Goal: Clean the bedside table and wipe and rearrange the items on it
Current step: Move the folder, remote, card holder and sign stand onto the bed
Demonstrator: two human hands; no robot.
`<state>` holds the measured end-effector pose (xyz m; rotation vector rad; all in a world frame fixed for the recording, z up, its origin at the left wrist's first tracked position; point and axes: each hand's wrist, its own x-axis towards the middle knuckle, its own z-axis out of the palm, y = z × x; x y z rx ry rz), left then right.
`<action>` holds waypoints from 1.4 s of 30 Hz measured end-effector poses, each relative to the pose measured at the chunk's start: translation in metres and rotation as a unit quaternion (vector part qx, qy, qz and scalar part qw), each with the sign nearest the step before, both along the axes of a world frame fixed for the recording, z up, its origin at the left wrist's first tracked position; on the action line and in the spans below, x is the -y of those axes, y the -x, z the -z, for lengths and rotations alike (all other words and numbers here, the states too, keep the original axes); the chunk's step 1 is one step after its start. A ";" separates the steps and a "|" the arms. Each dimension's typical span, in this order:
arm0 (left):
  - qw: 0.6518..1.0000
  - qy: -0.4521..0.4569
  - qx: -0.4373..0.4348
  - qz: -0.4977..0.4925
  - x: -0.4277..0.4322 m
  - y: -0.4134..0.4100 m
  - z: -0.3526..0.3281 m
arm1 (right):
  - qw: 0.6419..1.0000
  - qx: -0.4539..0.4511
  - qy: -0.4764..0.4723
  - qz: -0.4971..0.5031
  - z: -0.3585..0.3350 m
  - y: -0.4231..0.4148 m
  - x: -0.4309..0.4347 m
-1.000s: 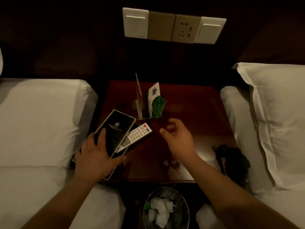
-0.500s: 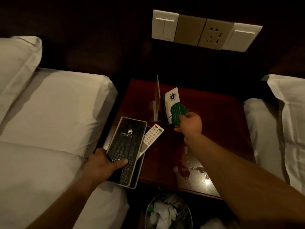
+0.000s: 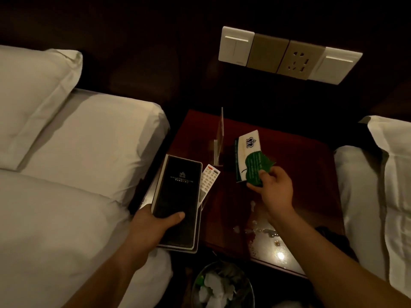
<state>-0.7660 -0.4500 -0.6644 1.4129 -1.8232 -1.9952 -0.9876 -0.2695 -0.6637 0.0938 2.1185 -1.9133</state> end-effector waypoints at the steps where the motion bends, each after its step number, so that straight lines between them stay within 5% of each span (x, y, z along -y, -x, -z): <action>1: 1.000 -0.006 -0.016 -0.010 -0.001 -0.005 -0.001 | 1.000 -0.014 0.011 0.003 -0.005 -0.003 -0.003; 8: 0.984 -0.053 -0.098 -0.138 -0.005 -0.048 -0.020 | 0.993 -0.092 0.066 -0.031 -0.056 -0.026 -0.001; 20: 0.950 0.022 -0.146 -0.275 0.017 -0.148 -0.060 | 0.963 -0.110 0.093 -0.229 -0.096 -0.131 0.066; 26: 0.922 0.031 -0.138 -0.361 0.031 -0.254 -0.057 | 0.944 -0.040 0.086 -0.315 -0.084 -0.225 0.117; 42: 0.794 0.011 -0.111 -0.598 0.042 -0.571 -0.046 | 0.838 -0.054 0.034 -0.542 -0.080 -0.511 0.248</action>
